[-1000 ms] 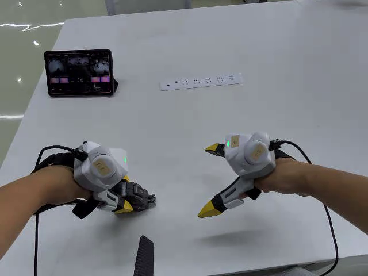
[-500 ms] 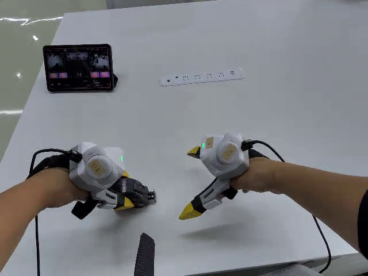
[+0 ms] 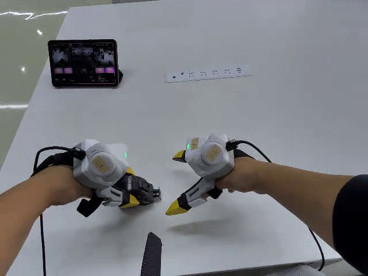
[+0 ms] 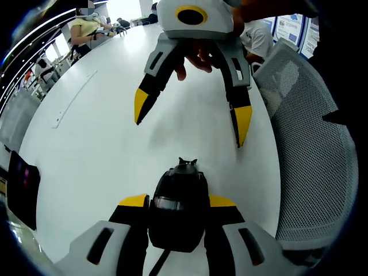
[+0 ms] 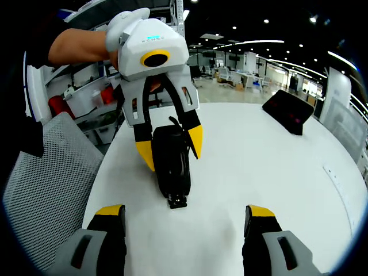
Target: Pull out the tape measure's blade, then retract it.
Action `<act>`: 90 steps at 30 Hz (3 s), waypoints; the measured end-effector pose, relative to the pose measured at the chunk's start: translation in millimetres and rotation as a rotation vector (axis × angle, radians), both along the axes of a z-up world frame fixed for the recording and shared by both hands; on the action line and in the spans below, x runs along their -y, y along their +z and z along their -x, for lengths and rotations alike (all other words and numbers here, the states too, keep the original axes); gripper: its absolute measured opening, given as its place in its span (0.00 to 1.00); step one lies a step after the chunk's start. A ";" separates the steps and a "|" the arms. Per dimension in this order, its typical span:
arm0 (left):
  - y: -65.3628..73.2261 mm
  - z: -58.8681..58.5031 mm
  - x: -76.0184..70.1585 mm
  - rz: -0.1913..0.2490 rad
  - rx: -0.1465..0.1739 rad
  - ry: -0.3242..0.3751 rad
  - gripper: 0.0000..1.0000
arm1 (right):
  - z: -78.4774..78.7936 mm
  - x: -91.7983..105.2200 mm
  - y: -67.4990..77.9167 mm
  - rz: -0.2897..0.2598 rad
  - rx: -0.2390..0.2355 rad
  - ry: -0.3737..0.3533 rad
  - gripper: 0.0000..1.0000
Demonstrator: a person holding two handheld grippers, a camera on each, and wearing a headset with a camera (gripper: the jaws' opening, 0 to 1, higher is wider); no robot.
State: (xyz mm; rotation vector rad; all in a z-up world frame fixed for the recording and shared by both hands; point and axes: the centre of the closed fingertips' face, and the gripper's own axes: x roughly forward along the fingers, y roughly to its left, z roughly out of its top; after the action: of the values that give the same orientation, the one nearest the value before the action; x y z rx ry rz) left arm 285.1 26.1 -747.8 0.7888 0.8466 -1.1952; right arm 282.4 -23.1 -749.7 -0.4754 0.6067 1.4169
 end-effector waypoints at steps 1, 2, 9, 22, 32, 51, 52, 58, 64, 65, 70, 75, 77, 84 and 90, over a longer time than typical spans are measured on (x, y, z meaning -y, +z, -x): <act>0.0 -0.2 -0.1 0.000 0.001 0.000 0.32 | 0.7 -1.1 -0.8 0.002 0.000 0.006 0.82; 0.0 -0.3 -0.1 0.000 0.001 0.001 0.32 | 1.2 -2.0 -1.7 0.004 0.007 0.019 0.78; -0.2 -0.7 0.1 0.006 -0.003 -0.009 0.32 | 4.3 -9.6 -12.7 0.042 0.036 0.068 0.59; -0.6 -1.2 0.4 0.009 0.003 -0.010 0.32 | 8.3 -22.1 -27.2 0.098 0.063 0.117 0.26; -0.2 -0.7 1.5 0.012 0.003 -0.011 0.32 | 7.2 -26.3 -31.2 0.118 0.061 0.112 0.11; -1.4 0.4 0.9 -0.013 0.006 -0.023 0.32 | 10.0 -21.2 -31.2 0.161 0.045 0.137 0.09; -1.5 0.4 0.8 -0.014 0.006 -0.024 0.32 | 10.1 -21.2 -31.3 0.161 0.043 0.136 0.09; -1.1 1.0 1.1 -0.014 0.005 -0.021 0.32 | 10.1 -20.5 -31.7 0.161 0.034 0.127 0.09; -0.9 0.4 0.3 -0.012 0.007 -0.022 0.32 | 9.2 -18.2 -31.9 0.166 0.032 0.125 0.09; -0.8 0.6 0.5 -0.010 0.008 -0.023 0.32 | 8.6 -15.9 -31.8 0.167 0.030 0.125 0.09; -0.9 1.1 0.8 -0.010 0.005 -0.027 0.31 | 8.8 -11.1 -32.0 0.170 0.018 0.118 0.09; -1.1 1.0 0.2 -0.009 0.005 -0.028 0.31 | 8.6 -8.3 -31.8 0.173 0.014 0.116 0.09; -1.1 1.0 0.3 -0.009 0.005 -0.028 0.31 | 8.4 -7.1 -32.1 0.174 0.011 0.114 0.09; -1.1 0.9 0.1 -0.008 0.004 -0.028 0.32 | 9.0 -2.3 -31.8 0.177 0.004 0.104 0.09; -1.2 0.6 0.2 -0.008 0.004 -0.028 0.32 | 8.3 2.6 -31.3 0.182 0.004 0.100 0.09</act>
State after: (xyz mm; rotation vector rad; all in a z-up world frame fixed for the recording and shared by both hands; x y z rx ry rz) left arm 284.5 25.9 -749.0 0.8121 0.8401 -1.2146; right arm 274.1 -25.7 -781.0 -0.6601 0.7203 1.4612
